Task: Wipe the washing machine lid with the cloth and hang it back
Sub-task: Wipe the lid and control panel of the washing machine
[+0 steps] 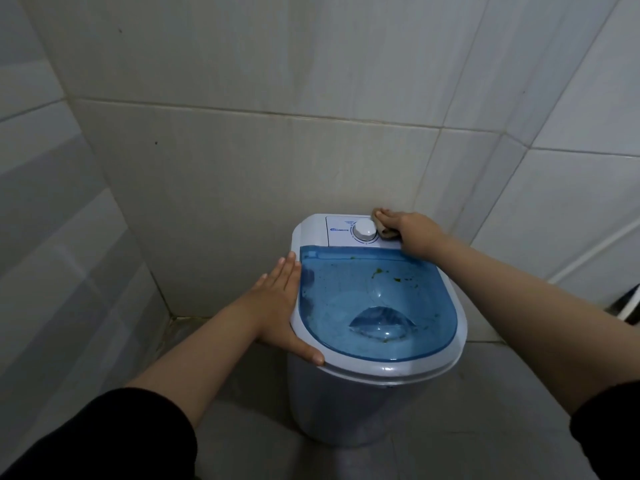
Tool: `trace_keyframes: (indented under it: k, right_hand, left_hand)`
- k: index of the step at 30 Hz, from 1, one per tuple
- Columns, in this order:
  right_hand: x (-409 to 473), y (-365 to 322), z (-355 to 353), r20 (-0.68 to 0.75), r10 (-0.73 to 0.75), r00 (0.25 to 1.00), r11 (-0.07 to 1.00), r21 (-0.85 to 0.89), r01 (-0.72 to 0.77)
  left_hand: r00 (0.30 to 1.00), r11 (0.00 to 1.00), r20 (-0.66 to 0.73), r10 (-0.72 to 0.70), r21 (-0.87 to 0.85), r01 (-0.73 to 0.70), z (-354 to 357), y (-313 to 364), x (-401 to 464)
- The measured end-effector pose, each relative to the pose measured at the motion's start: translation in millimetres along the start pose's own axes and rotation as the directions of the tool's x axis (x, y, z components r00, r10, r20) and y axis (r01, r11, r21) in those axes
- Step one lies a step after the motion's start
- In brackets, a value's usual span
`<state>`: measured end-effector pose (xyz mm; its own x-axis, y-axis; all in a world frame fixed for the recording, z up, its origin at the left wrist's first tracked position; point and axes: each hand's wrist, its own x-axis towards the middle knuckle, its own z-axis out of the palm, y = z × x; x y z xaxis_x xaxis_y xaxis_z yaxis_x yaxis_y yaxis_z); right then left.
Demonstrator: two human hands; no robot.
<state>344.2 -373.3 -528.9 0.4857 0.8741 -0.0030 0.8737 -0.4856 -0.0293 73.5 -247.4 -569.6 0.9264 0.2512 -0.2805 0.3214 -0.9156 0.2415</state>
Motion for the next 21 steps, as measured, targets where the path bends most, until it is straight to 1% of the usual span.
trace_keyframes:
  k: [10,13,21]
  right_hand:
    - [-29,-9,4,0.033,0.143,0.989,0.988,-0.056,-0.141]
    - [-43,-9,4,0.046,0.133,0.990,0.990,-0.053,-0.130]
    - [-77,-2,5,0.068,0.127,0.990,0.991,0.036,-0.130]
  left_hand:
    - [1.000,1.000,-0.002,-0.018,0.012,0.018,-1,2,-2]
    - [1.000,1.000,-0.003,-0.025,0.010,0.025,-2,2,-2]
    - [0.999,0.999,-0.019,-0.038,0.005,0.038,-4,5,-6]
